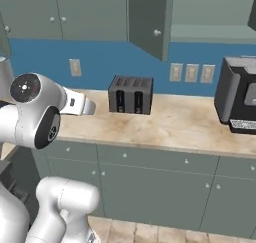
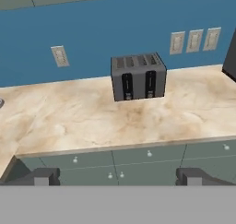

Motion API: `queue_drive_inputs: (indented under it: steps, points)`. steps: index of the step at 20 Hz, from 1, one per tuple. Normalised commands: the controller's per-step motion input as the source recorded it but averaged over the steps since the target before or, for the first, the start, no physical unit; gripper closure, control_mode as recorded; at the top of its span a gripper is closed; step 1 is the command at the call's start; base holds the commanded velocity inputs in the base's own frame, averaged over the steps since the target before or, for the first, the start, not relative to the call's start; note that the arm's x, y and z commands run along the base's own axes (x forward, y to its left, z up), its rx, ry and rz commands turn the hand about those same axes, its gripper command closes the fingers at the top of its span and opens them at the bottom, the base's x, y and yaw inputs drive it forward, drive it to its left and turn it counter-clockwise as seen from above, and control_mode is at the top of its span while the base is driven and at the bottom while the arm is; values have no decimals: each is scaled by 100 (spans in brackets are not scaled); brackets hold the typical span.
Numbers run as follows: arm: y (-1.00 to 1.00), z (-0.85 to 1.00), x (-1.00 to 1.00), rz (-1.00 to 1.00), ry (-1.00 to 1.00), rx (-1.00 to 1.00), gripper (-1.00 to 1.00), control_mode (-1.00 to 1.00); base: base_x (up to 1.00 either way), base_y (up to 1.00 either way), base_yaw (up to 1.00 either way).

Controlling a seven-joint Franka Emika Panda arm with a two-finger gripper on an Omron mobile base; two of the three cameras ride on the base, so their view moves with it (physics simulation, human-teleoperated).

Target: Close all open cabinet doors.

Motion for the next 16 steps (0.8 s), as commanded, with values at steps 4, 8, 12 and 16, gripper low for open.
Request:
queue_drive_inputs:
  steps: [4,8,12,16]
  points:
    - [0,0,0,0,0,0,-100,100,59,0,10]
    - [0,0,0,0,0,0,-100,100,56,0,11]
    - [0,0,0,0,0,0,-100,100,47,0,13]
    - [0,0,0,0,0,0,-100,100,6,-3,38]
